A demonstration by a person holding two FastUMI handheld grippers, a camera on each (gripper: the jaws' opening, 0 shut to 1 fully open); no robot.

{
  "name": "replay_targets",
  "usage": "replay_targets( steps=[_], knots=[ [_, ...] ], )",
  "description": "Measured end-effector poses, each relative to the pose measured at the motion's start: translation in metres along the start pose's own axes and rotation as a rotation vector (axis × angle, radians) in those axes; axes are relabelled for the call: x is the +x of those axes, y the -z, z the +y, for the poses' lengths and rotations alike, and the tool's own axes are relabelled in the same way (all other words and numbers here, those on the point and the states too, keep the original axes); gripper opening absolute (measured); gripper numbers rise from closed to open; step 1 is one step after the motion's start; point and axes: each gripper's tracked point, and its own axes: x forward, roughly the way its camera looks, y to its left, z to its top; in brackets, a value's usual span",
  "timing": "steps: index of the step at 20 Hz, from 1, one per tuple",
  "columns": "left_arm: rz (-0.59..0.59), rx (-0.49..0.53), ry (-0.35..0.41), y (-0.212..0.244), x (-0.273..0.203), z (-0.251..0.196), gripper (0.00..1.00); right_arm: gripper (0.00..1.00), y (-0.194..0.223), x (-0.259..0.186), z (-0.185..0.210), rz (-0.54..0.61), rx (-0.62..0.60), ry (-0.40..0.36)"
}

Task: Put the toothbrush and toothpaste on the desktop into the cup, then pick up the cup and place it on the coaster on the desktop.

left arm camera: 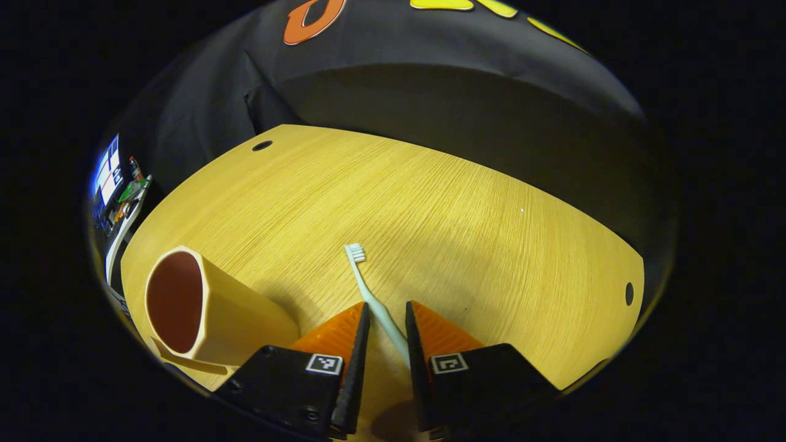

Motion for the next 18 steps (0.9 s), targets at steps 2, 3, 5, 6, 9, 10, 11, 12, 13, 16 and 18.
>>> replay_targets(
  steps=[2,3,5,6,9,10,11,12,13,16,18],
  knots=[
    [0.014,-0.011,0.02,0.0,0.0,-0.002,0.25,0.34,0.002,-0.002,0.0,-0.001,0.009,0.007],
    [0.021,-0.022,0.038,0.001,-0.001,-0.004,0.22,0.34,0.004,-0.004,0.001,-0.004,0.013,0.006],
    [0.042,-0.032,0.095,0.005,-0.005,-0.015,0.16,0.31,0.005,-0.007,0.004,-0.01,0.01,0.009],
    [0.054,-0.034,0.137,0.006,-0.006,-0.024,0.13,0.34,0.005,-0.01,0.006,-0.012,0.008,0.012],
    [0.035,-0.016,0.215,-0.001,-0.023,-0.04,0.08,0.34,0.006,-0.018,0.01,-0.031,0.004,0.029],
    [0.02,-0.002,0.235,-0.006,-0.029,-0.044,0.08,0.34,0.005,-0.021,0.012,-0.038,0.009,0.033],
    [0.011,0.013,0.248,-0.011,-0.035,-0.045,0.08,0.34,0.006,-0.022,0.014,-0.042,0.016,0.037],
    [0.003,0.019,0.264,-0.017,-0.042,-0.047,0.07,0.34,0.006,-0.024,0.017,-0.045,0.024,0.039],
    [-0.011,0.019,0.278,-0.025,-0.052,-0.047,0.07,0.34,0.008,-0.026,0.021,-0.047,0.033,0.041],
    [-0.094,0.03,0.333,-0.063,-0.089,-0.047,0.07,0.34,0.008,-0.031,0.036,-0.059,0.053,0.039],
    [-0.148,0.055,0.358,-0.09,-0.113,-0.04,0.07,0.34,0.006,-0.032,0.049,-0.068,0.051,0.037]
  ],
)
